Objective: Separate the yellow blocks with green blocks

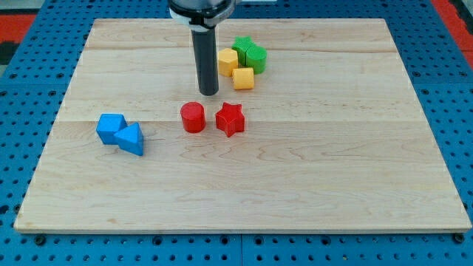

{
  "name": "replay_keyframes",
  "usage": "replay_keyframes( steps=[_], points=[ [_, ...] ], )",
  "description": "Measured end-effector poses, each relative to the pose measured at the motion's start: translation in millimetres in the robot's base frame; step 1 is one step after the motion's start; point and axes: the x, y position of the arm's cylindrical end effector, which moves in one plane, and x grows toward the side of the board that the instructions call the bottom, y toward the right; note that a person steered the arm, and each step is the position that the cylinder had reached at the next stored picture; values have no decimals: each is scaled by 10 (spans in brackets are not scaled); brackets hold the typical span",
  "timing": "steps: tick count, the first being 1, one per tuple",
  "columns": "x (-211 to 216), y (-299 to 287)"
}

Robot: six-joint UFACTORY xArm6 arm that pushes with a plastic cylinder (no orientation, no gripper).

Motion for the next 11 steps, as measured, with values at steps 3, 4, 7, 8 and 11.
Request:
replay_keyframes(
  steps=[3, 4, 7, 8, 11],
  points=[
    [-850, 174],
    [-536, 901],
    [-170, 1127],
    [-93, 1207],
    [-18, 1239]
  ],
)
